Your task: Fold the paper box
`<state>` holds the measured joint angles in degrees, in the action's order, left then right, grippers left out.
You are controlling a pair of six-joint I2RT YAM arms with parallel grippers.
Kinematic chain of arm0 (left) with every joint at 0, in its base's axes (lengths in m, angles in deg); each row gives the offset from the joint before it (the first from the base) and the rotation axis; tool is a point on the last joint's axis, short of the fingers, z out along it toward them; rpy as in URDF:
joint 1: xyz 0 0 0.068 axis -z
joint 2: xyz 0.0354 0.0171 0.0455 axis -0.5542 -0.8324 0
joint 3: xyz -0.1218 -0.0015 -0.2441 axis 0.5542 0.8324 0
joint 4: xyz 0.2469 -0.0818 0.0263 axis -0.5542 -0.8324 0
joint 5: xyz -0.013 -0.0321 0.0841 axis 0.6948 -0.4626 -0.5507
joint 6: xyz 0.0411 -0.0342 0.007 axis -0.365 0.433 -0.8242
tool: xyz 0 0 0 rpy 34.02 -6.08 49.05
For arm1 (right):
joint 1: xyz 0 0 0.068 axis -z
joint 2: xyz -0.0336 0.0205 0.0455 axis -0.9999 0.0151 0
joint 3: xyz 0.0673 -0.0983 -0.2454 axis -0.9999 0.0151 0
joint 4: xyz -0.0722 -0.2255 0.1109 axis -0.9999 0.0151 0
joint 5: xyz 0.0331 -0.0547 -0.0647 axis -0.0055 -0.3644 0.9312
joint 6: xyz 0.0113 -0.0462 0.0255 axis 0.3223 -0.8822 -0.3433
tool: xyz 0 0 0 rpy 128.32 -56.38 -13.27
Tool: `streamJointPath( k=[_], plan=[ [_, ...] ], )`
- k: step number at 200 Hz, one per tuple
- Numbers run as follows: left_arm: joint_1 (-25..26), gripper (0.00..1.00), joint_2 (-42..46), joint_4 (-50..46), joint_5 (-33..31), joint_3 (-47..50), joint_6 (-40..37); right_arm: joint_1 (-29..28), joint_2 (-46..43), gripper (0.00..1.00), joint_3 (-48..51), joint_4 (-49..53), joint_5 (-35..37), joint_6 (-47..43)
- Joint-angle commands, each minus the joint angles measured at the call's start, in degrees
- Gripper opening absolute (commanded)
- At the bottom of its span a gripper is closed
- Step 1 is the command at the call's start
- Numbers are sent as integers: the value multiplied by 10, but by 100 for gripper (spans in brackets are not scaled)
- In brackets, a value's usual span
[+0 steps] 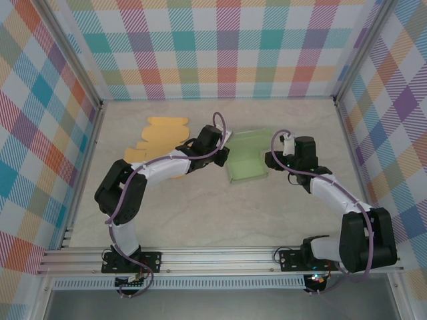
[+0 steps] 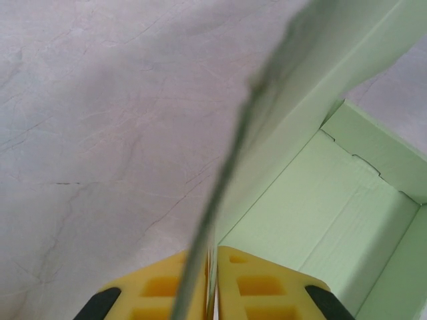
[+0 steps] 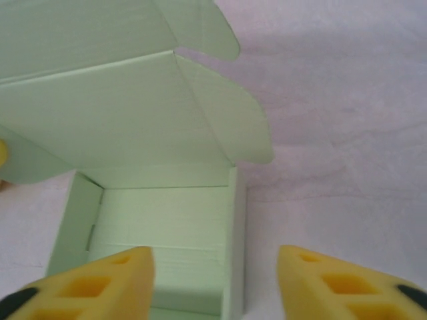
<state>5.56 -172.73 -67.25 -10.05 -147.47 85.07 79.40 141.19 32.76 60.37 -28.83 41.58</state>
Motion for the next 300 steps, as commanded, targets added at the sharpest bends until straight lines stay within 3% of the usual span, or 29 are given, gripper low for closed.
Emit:
streamJointPath(
  k=[1,54,131,168,211,233,277,300],
  plan=[
    [-3,12,18,-7,-1,-1,-24,20,10,61,-23,-19,-11,-55],
    [-9,12,8,-25,15,-19,-44,57,103,71,-67,-77,-130,-139],
    [-10,12,5,-13,36,-19,-48,59,212,71,-158,-60,-214,-156],
    [-10,10,-3,-20,40,-30,-44,59,216,60,-160,-46,-218,-147],
    [-10,9,-3,-4,35,-25,-5,59,185,58,-133,-48,-171,-108],
    [-10,9,-5,-4,29,-26,6,59,178,48,-124,-48,-160,-102],
    [-10,26,-10,-1,17,-27,31,58,177,29,-126,-48,-172,-86],
    [-10,26,-9,4,-9,-22,53,57,173,27,-120,-52,-172,-79]
  ],
)
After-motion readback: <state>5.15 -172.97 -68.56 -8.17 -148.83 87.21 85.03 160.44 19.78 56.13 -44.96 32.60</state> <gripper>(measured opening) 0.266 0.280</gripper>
